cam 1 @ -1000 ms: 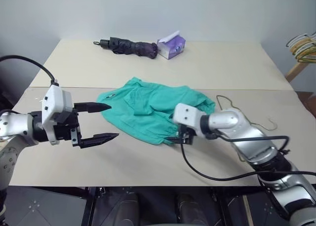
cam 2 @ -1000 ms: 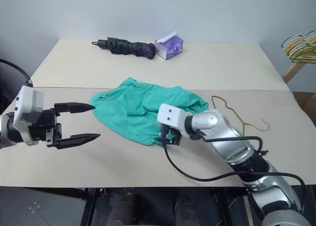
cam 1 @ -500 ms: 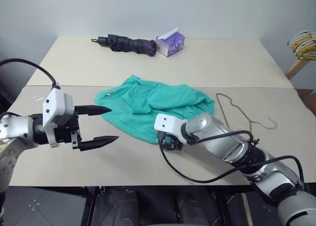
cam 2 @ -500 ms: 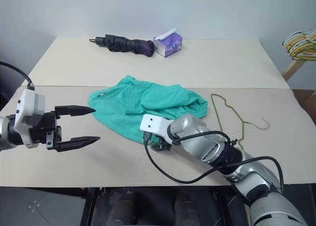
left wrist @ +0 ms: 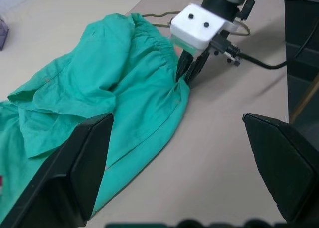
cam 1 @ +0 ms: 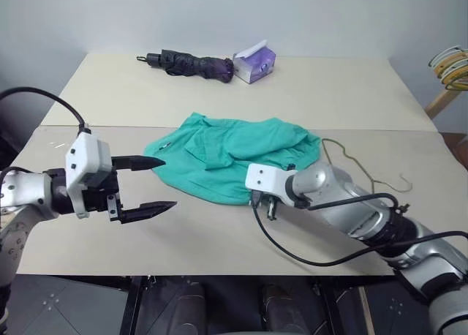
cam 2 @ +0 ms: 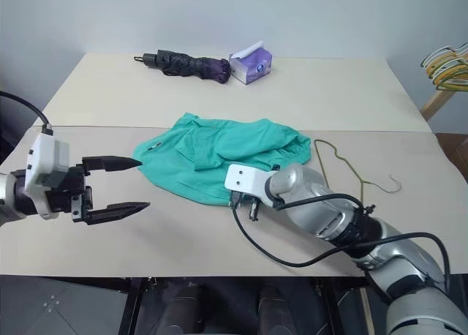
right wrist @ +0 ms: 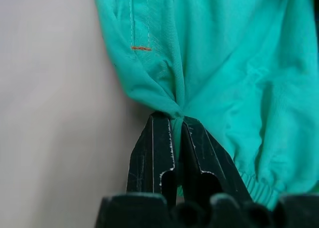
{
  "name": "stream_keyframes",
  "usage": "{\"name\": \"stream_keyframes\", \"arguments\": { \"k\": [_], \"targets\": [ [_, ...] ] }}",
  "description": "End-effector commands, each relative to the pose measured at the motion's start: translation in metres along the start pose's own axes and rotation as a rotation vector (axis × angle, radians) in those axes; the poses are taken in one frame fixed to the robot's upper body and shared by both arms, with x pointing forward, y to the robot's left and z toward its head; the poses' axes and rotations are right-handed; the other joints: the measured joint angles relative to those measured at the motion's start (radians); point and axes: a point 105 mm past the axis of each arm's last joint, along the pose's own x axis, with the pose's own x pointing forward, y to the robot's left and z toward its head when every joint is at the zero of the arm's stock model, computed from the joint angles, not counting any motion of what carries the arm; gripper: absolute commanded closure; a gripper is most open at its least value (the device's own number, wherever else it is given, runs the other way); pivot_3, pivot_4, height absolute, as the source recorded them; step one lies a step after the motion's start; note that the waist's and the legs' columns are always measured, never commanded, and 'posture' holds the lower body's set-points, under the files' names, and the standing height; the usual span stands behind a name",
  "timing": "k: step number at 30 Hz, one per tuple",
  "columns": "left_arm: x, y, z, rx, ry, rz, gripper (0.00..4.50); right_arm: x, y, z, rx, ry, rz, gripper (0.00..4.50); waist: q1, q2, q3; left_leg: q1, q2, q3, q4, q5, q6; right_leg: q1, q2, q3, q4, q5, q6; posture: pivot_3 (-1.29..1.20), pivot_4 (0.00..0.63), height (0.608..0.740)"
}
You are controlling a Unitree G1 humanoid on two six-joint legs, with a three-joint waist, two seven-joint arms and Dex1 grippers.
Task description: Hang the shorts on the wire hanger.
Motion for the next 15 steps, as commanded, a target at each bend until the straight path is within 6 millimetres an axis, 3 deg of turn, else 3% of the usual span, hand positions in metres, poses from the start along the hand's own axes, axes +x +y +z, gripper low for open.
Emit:
{"name": "stream_keyframes", "arguments": {
  "k": [1,9,15],
  "targets": [
    [0.003,-0.002,-0.015,0.146,0.081,-0.002,0.0,-0.019,-0.013,0.009,-0.098,-0.091,-0.056,4.5,0.0,0.0,0.0,0.0,0.0,0.0,0.0,0.0,0.0,0.0,0.0,0.0,0.0,0.0,0.0,0.08,0.139,0.74],
    [0.01,0.011,-0.08,0.496,0.298,0.016,0.0,-0.049,-0.025,-0.009,-0.127,-0.129,-0.052,4.5,-0.001,-0.001,-0.001,0.0,0.0,0.001,0.0,0.0,0.0,0.0,0.0,0.0,-0.001,0.001,0.0,0.06,0.116,0.74],
    [0.029,0.03,-0.12,0.611,0.402,0.105,0.0,-0.064,-0.03,-0.018,-0.124,-0.133,-0.044,4.5,0.002,-0.001,-0.002,-0.001,0.0,0.001,0.0,0.0,0.0,0.0,0.0,0.0,-0.001,0.002,-0.001,0.03,0.106,0.74]
  ]
}}
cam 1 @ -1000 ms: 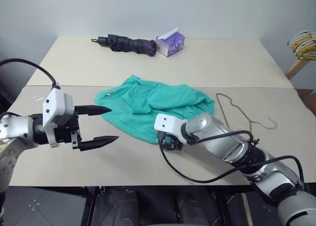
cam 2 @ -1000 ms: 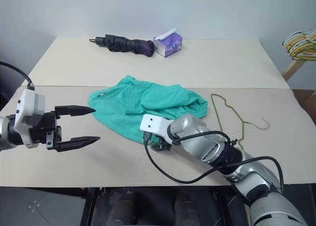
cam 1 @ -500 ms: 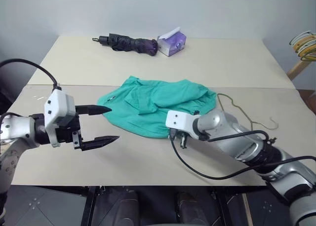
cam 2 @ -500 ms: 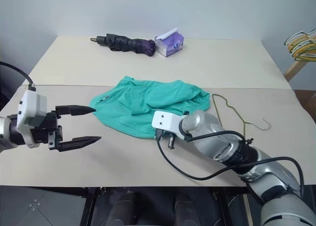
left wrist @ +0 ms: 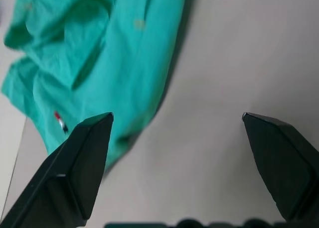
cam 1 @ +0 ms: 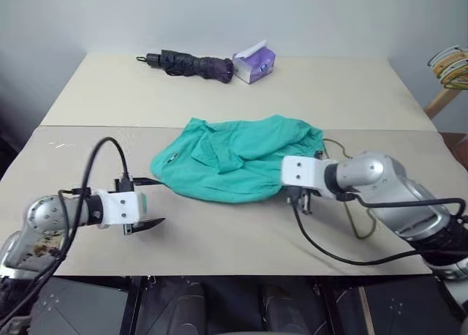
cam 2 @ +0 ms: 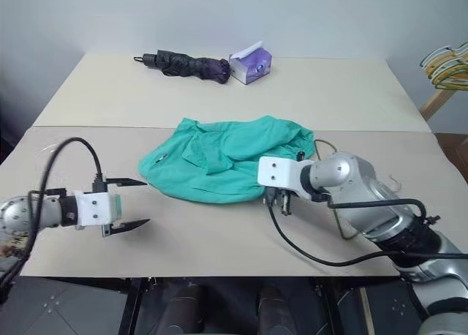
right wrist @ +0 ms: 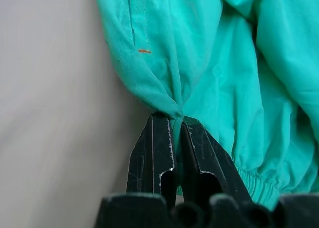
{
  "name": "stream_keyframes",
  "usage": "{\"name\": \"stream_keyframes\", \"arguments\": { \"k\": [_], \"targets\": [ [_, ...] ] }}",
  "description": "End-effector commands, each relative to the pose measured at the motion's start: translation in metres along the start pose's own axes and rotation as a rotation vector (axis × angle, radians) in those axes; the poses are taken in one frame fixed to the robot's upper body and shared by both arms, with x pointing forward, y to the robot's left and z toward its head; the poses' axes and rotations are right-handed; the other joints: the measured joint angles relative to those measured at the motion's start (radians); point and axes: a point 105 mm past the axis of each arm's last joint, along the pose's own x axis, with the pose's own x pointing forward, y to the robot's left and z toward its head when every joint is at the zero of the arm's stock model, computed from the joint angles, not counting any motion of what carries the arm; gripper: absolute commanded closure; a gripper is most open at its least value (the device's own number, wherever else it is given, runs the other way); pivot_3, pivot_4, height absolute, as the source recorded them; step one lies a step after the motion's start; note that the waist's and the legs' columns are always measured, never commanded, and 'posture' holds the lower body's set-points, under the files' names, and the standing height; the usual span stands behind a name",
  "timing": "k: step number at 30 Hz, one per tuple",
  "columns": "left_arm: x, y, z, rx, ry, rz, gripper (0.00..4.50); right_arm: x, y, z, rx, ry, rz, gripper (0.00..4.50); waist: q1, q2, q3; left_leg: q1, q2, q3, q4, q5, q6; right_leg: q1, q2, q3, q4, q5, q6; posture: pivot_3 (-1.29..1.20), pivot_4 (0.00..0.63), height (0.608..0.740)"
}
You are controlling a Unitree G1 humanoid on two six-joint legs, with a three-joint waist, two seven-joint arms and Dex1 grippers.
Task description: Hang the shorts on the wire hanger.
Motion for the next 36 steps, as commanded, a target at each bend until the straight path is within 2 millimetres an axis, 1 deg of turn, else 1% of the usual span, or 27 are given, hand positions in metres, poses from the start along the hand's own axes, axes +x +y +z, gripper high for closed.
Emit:
{"name": "stream_keyframes", "arguments": {
  "k": [1,4,5,6,9,12,14,15,16,18,20,23,24,27,28,29,31,33,34,36],
  "targets": [
    [0.021,0.007,-0.012,0.103,0.068,0.077,0.0,-0.014,-0.01,0.007,-0.001,-0.021,-0.038,4.5,0.005,0.002,-0.003,0.0,0.0,0.0,0.0,0.0,0.0,0.001,0.0,0.0,0.0,0.001,-0.001,0.02,0.107,0.74],
    [0.041,0.013,-0.019,0.116,0.1,0.128,0.0,-0.017,-0.01,0.007,0.013,-0.017,-0.035,4.5,0.004,0.005,-0.011,0.002,0.0,0.0,0.001,0.0,0.0,0.003,0.0,-0.001,0.001,0.003,-0.002,0.02,0.104,0.74],
    [0.048,0.015,-0.021,0.112,0.11,0.142,0.0,-0.018,-0.009,0.007,0.015,-0.018,-0.033,4.5,0.003,0.006,-0.014,0.002,-0.001,0.0,0.002,0.0,0.0,0.003,0.0,-0.001,0.001,0.003,-0.001,0.02,0.104,0.74],
    [0.054,0.018,-0.022,0.115,0.118,0.154,0.0,-0.018,-0.009,0.007,0.016,-0.019,-0.032,4.5,0.004,0.009,-0.016,0.004,-0.001,0.0,0.002,0.0,0.0,0.004,0.0,0.0,0.001,0.0,0.003,0.02,0.104,0.74],
    [0.068,0.026,-0.028,0.142,0.147,0.17,0.0,-0.02,-0.009,0.008,0.014,-0.024,-0.03,4.5,0.003,0.012,-0.022,0.006,-0.001,0.0,0.002,0.001,-0.001,0.006,0.0,0.0,0.002,0.001,0.004,0.0,0.103,0.74],
    [0.078,0.036,-0.028,0.144,0.139,0.183,0.6,-0.021,-0.009,0.009,0.015,-0.028,-0.031,4.5,-0.003,0.013,-0.025,0.007,-0.001,-0.001,0.002,0.002,-0.002,0.006,0.0,0.0,0.004,0.002,0.004,0.0,0.101,0.74],
    [0.082,0.043,-0.025,0.151,0.126,0.192,1.2,-0.022,-0.009,0.01,0.014,-0.033,-0.032,4.5,-0.008,0.013,-0.026,0.007,-0.001,0.0,0.002,0.003,-0.002,0.006,0.0,0.001,0.004,0.002,0.004,-0.01,0.101,0.74],
    [0.083,0.045,-0.024,0.157,0.121,0.193,1.56,-0.022,-0.009,0.01,0.015,-0.036,-0.033,4.5,-0.011,0.013,-0.026,0.007,-0.001,0.0,0.002,0.003,-0.002,0.006,0.0,0.0,0.004,0.002,0.004,-0.01,0.101,0.74],
    [0.083,0.047,-0.023,0.163,0.116,0.193,1.82,-0.022,-0.009,0.011,0.015,-0.039,-0.034,4.5,-0.013,0.013,-0.026,0.007,-0.001,-0.001,0.002,0.003,-0.002,0.006,0.0,0.001,0.004,0.002,0.004,-0.01,0.101,0.74],
    [0.083,0.049,-0.023,0.17,0.11,0.196,2.55,-0.022,-0.009,0.01,0.017,-0.04,-0.038,4.5,-0.018,0.013,-0.026,0.006,-0.001,-0.001,0.002,0.003,-0.002,0.005,0.0,0.001,0.004,0.002,0.005,-0.01,0.101,0.74],
    [0.081,0.05,-0.023,0.176,0.106,0.194,3.17,-0.021,-0.01,0.01,0.018,-0.042,-0.041,4.5,-0.023,0.013,-0.026,0.005,-0.001,0.0,0.002,0.003,-0.002,0.004,0.0,0.001,0.004,0.002,0.005,-0.02,0.104,0.74],
    [0.074,0.055,-0.023,0.187,0.099,0.195,4.24,-0.021,-0.01,0.01,0.021,-0.045,-0.046,4.5,-0.027,0.013,-0.026,0.004,-0.001,-0.001,0.002,0.003,-0.002,0.004,0.0,0.001,0.004,0.002,0.005,-0.03,0.108,0.74],
    [0.07,0.058,-0.022,0.192,0.095,0.197,4.49,-0.022,-0.01,0.01,0.023,-0.046,-0.049,4.5,-0.028,0.013,-0.026,0.004,-0.001,0.0,0.002,0.003,-0.002,0.003,0.0,0.001,0.004,0.002,0.005,-0.03,0.108,0.74],
    [0.057,0.064,-0.014,0.205,0.064,0.17,4.49,-0.025,-0.012,0.009,0.012,-0.062,-0.055,4.5,-0.036,0.013,-0.026,0.003,-0.001,0.0,0.002,0.003,-0.002,0.002,0.0,0.001,0.004,0.002,0.005,-0.03,0.11,0.74],
    [0.05,0.063,-0.008,0.204,0.032,0.131,4.49,-0.028,-0.011,0.009,-0.002,-0.078,-0.054,4.5,-0.039,0.013,-0.026,0.002,-0.001,-0.001,0.002,0.003,-0.002,0.002,0.0,0.001,0.004,0.002,0.005,-0.03,0.11,0.74],
    [0.042,0.058,-0.002,0.206,-0.002,0.055,4.49,-0.031,-0.011,0.009,-0.027,-0.1,-0.048,4.5,-0.043,0.012,-0.026,0.002,-0.001,-0.001,0.002,0.003,-0.002,0.001,0.0,0.001,0.004,0.002,0.005,-0.04,0.114,0.74],
    [0.023,0.048,0.016,0.21,-0.095,-0.065,4.49,-0.04,-0.007,0.01,-0.091,-0.161,-0.02,4.5,-0.052,0.012,-0.025,0.0,-0.001,-0.001,0.001,0.003,-0.002,0.0,0.0,0.001,0.003,0.002,0.005,-0.04,0.116,0.74],
    [0.0,0.043,0.038,0.127,-0.202,-0.169,4.49,-0.052,0.0,0.009,-0.151,-0.204,0.056,4.5,-0.056,0.012,-0.025,-0.002,-0.001,-0.001,0.001,0.002,-0.002,0.0,-0.001,0.001,0.003,0.002,0.004,-0.04,0.118,0.74],
    [-0.008,0.04,0.047,0.089,-0.238,-0.211,4.49,-0.056,0.003,0.008,-0.172,-0.22,0.085,4.5,-0.058,0.012,-0.025,-0.002,-0.001,0.0,0.001,0.001,-0.001,0.0,-0.001,0.001,0.003,0.002,0.003,-0.04,0.118,0.74],
    [-0.032,0.033,0.064,0.023,-0.288,-0.336,4.49,-0.069,0.011,0.009,-0.206,-0.286,0.188,4.5,-0.061,0.011,-0.024,-0.002,-0.001,0.0,0.001,0.001,-0.001,0.0,-0.001,0.001,0.003,0.002,0.004,-0.03,0.119,0.74]
  ]
}}
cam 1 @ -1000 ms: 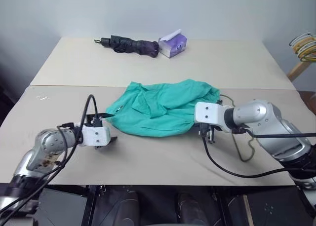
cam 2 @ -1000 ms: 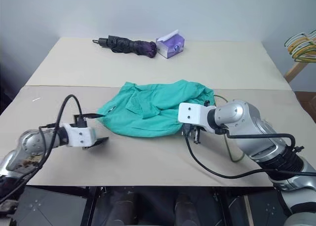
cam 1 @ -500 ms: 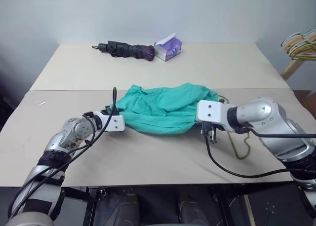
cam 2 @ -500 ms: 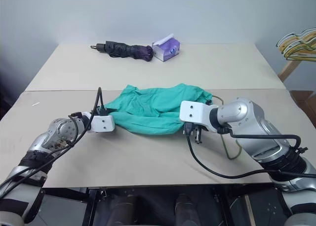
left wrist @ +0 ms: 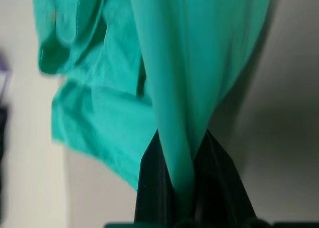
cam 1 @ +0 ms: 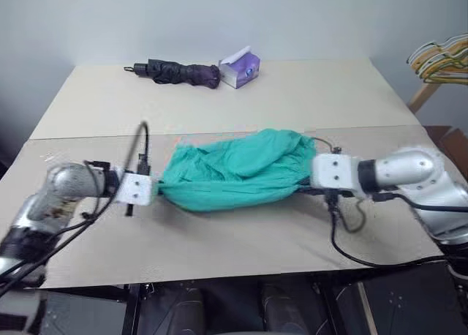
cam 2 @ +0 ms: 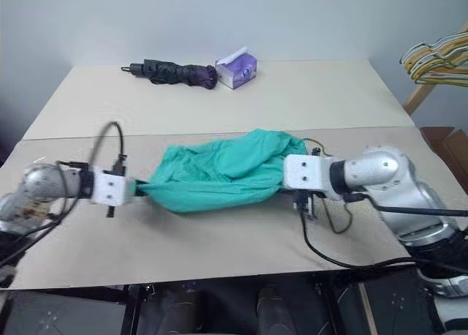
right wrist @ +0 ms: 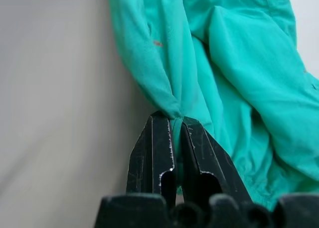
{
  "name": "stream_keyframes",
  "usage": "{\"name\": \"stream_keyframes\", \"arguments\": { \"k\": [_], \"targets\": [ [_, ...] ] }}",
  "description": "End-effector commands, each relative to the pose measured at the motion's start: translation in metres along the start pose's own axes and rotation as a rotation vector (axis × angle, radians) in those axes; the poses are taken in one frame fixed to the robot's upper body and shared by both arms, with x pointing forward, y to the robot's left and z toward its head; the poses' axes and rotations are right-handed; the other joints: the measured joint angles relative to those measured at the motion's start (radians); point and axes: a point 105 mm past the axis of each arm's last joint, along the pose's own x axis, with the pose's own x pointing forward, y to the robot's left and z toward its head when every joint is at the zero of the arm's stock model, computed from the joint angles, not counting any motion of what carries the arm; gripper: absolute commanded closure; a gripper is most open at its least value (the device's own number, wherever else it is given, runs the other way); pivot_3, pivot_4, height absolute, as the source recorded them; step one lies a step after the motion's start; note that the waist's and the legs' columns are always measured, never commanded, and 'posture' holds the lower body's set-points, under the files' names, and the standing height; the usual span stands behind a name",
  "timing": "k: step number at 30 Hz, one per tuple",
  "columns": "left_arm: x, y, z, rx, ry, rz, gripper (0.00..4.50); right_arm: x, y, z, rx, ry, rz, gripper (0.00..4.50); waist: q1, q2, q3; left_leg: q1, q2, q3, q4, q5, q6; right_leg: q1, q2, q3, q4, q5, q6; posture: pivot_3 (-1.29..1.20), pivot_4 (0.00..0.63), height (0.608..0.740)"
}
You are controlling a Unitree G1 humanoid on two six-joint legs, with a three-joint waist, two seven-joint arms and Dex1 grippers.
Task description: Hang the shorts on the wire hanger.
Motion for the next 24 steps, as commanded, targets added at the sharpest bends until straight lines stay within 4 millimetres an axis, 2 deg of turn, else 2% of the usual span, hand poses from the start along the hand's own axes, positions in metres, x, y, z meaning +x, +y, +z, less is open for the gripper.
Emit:
{"name": "stream_keyframes", "arguments": {
  "k": [1,4,7,8,10,12,15,18,21,24],
  "targets": [
    [-0.032,-0.007,0.046,-0.083,-0.149,-0.153,4.49,-0.027,0.008,0.017,-0.106,-0.118,0.126,4.5,-0.004,-0.001,0.001,0.0,0.0,0.0,0.0,0.0,0.0,0.0,0.0,0.0,0.0,-0.001,0.002,-0.02,0.119,0.74],
    [-0.046,-0.017,0.066,-0.156,-0.201,-0.265,4.49,-0.039,0.013,0.018,-0.114,-0.15,0.242,4.5,-0.01,-0.001,0.001,0.005,0.001,0.0,0.0,0.0,0.0,0.004,0.001,0.0,0.0,-0.003,0.001,0.0,0.118,0.74],
    [-0.048,-0.014,0.072,-0.184,-0.216,-0.26,4.49,-0.043,0.007,0.017,-0.107,-0.16,0.275,4.5,-0.013,0.0,0.001,0.009,0.001,0.001,0.0,0.0,0.0,0.006,0.001,0.001,0.002,-0.005,-0.004,0.01,0.114,0.74],
    [-0.046,-0.007,0.071,-0.187,-0.215,-0.21,4.49,-0.042,-0.002,0.015,-0.103,-0.159,0.249,4.5,-0.013,0.0,0.001,0.01,0.001,0.001,0.0,0.0,0.0,0.006,0.001,0.001,0.002,-0.006,-0.006,0.01,0.111,0.74],
    [-0.038,0.03,0.061,-0.173,-0.193,0.018,4.49,-0.036,-0.043,0.009,-0.091,-0.121,0.094,4.5,-0.013,0.0,0.001,0.01,0.001,0.001,0.0,0.001,0.001,0.006,0.002,0.001,0.003,-0.005,-0.006,0.03,0.1,0.74],
    [-0.038,0.072,0.047,-0.157,-0.108,0.231,4.49,-0.034,-0.084,0.005,-0.101,-0.084,-0.084,4.5,-0.012,-0.001,0.001,0.009,0.0,0.001,0.004,0.002,0.001,0.006,0.002,0.001,0.003,0.0,0.0,0.03,0.087,0.74],
    [-0.051,0.138,0.023,-0.147,0.047,0.536,4.49,-0.037,-0.151,0.002,-0.098,-0.019,-0.408,4.5,-0.01,-0.002,0.001,0.006,0.0,-0.001,0.003,0.007,0.003,0.004,0.003,0.001,0.001,0.007,0.001,0.04,0.071,0.74],
    [-0.07,0.192,0.011,-0.112,0.181,0.801,4.49,-0.051,-0.204,0.002,-0.105,0.084,-0.736,4.5,-0.01,-0.001,0.001,0.005,-0.001,-0.002,0.001,0.009,0.001,0.003,0.003,0.001,0.001,0.009,0.0,0.05,0.061,0.74],
    [-0.094,0.236,0.013,0.017,0.318,1.079,4.49,-0.079,-0.243,0.013,-0.152,0.144,-1.081,4.5,-0.008,-0.002,0.0,0.001,-0.002,-0.002,-0.002,0.009,0.001,-0.002,0.002,0.001,0.001,0.012,-0.006,0.05,0.049,0.74],
    [-0.119,0.266,0.037,0.133,0.323,1.33,4.49,-0.112,-0.263,0.034,-0.169,0.103,-1.408,4.5,-0.003,-0.002,-0.001,-0.012,-0.004,-0.001,-0.005,0.01,-0.001,-0.018,0.0,0.002,0.003,0.013,-0.007,0.05,0.034,0.74]
  ]
}}
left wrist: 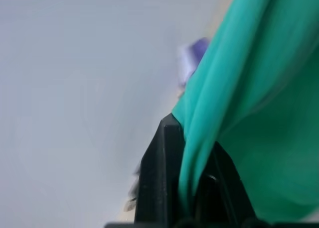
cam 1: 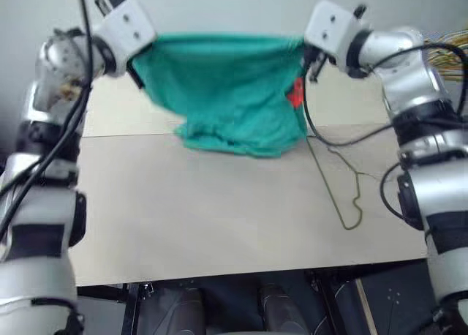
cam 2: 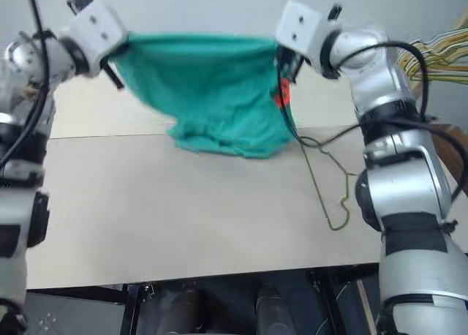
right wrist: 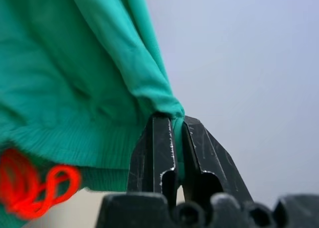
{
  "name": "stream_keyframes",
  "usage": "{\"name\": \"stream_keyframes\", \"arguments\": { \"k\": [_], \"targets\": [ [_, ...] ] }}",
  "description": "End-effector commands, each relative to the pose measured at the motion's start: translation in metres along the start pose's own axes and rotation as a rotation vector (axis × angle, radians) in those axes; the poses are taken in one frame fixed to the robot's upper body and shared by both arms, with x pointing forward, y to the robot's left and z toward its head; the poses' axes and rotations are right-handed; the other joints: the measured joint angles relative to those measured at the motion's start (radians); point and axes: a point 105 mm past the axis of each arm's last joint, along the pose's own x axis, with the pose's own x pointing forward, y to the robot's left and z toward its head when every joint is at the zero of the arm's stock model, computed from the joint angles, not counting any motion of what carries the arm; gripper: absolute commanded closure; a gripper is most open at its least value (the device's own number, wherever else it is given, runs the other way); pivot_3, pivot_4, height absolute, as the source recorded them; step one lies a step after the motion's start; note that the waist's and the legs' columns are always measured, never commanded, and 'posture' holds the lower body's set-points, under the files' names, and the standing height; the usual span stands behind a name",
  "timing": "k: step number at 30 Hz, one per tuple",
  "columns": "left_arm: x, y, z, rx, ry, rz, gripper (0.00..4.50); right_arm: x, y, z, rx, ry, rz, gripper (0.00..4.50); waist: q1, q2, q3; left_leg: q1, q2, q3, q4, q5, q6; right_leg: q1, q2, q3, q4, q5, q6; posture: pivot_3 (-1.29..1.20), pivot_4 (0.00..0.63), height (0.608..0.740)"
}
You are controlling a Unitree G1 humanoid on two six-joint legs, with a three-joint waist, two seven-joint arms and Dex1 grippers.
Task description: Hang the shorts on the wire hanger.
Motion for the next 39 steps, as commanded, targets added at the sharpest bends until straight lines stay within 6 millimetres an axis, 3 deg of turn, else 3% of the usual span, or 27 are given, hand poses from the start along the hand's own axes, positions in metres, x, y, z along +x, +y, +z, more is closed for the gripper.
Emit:
{"name": "stream_keyframes", "arguments": {
  "k": [1,4,9,14,16,18,23,25,29,30,33,35,39],
  "targets": [
    [-0.007,0.066,0.005,0.06,0.011,0.382,4.49,-0.019,-0.067,-0.012,0.015,0.04,-0.441,4.5,0.008,-0.001,-0.001,-0.004,0.0,0.0,-0.001,0.001,-0.003,-0.005,-0.001,-0.001,0.001,0.0,0.0,0.05,0.034,0.74],
    [-0.01,0.084,0.028,0.111,-0.087,0.503,4.49,-0.028,-0.082,-0.007,0.011,-0.006,-0.586,4.5,0.015,-0.001,-0.001,-0.017,-0.001,0.0,-0.008,0.01,-0.016,-0.018,-0.002,0.0,0.001,0.0,0.0,0.04,0.03,0.74],
    [-0.017,0.068,0.039,0.225,-0.229,0.474,4.49,-0.04,-0.067,-0.03,-0.061,-0.018,-0.591,4.5,0.015,-0.001,-0.002,-0.017,-0.002,0.001,-0.014,0.01,-0.016,-0.017,-0.003,-0.001,-0.005,0.0,0.001,0.02,0.047,0.74],
    [-0.031,0.005,0.03,0.197,-0.391,0.191,4.49,-0.05,-0.019,-0.06,-0.087,-0.048,-0.401,4.5,0.01,-0.001,-0.002,-0.015,-0.002,0.001,-0.012,0.009,-0.016,-0.015,-0.003,-0.001,-0.004,0.001,0.002,0.02,0.079,0.74],
    [-0.054,-0.04,0.029,0.101,-0.479,-0.003,4.49,-0.059,0.016,-0.068,-0.044,-0.118,-0.256,4.5,0.002,-0.001,-0.002,-0.014,-0.002,0.0,-0.013,0.009,-0.015,-0.014,-0.003,-0.001,-0.003,0.001,0.002,0.02,0.09,0.74],
    [-0.08,-0.07,0.032,0.023,-0.532,-0.168,4.49,-0.069,0.042,-0.07,-0.009,-0.174,-0.14,4.5,-0.014,-0.001,-0.002,-0.012,-0.001,0.0,-0.012,0.009,-0.015,-0.013,-0.003,0.0,-0.001,0.001,0.002,0.02,0.103,0.74],
    [-0.149,-0.121,0.024,-0.138,-0.487,-0.618,4.49,-0.112,0.118,-0.066,0.064,-0.294,0.249,4.5,-0.032,-0.001,-0.002,-0.012,-0.001,-0.002,-0.008,0.007,-0.011,-0.013,-0.002,0.0,0.002,0.001,0.001,0.03,0.113,0.74],
    [-0.169,-0.131,0.016,-0.164,-0.416,-0.77,4.49,-0.129,0.137,-0.062,0.082,-0.315,0.378,4.5,-0.031,-0.001,-0.001,-0.007,-0.001,-0.002,-0.005,0.006,-0.009,-0.007,-0.002,0.0,0.006,0.001,0.001,0.04,0.12,0.74],
    [-0.217,-0.149,-0.003,-0.154,-0.263,-1.121,4.49,-0.164,0.163,-0.051,0.087,-0.35,0.626,4.5,-0.028,-0.001,0.004,0.027,0.001,0.001,-0.005,0.003,-0.004,0.028,-0.001,0.0,-0.003,-0.008,0.007,0.04,0.123,0.74],
    [-0.231,-0.154,-0.007,-0.148,-0.23,-1.213,4.49,-0.172,0.169,-0.049,0.088,-0.352,0.686,4.5,-0.027,-0.002,0.005,0.034,0.001,0.001,-0.006,0.003,-0.003,0.034,-0.001,0.0,-0.003,-0.013,-0.002,0.04,0.123,0.74],
    [-0.253,-0.163,-0.006,-0.161,-0.218,-1.346,4.49,-0.187,0.18,-0.047,0.077,-0.342,0.785,4.5,-0.015,-0.002,0.005,0.054,0.003,0.004,-0.007,0.004,-0.003,0.052,-0.001,0.001,-0.004,-0.016,-0.009,0.03,0.123,0.74],
    [-0.259,-0.169,0.001,-0.202,-0.235,-1.368,4.49,-0.195,0.183,-0.045,0.078,-0.334,0.833,4.5,-0.011,-0.002,0.005,0.058,0.004,0.006,-0.009,0.003,-0.003,0.055,-0.001,0.002,-0.006,-0.017,-0.011,0.03,0.124,0.74],
    [-0.26,-0.171,0.005,-0.23,-0.249,-1.359,4.49,-0.205,0.178,-0.038,0.15,-0.307,0.932,4.5,0.005,-0.002,0.005,0.051,0.003,0.008,-0.008,0.002,-0.001,0.049,-0.001,0.002,-0.006,-0.018,-0.008,0.03,0.126,0.74]
  ]
}}
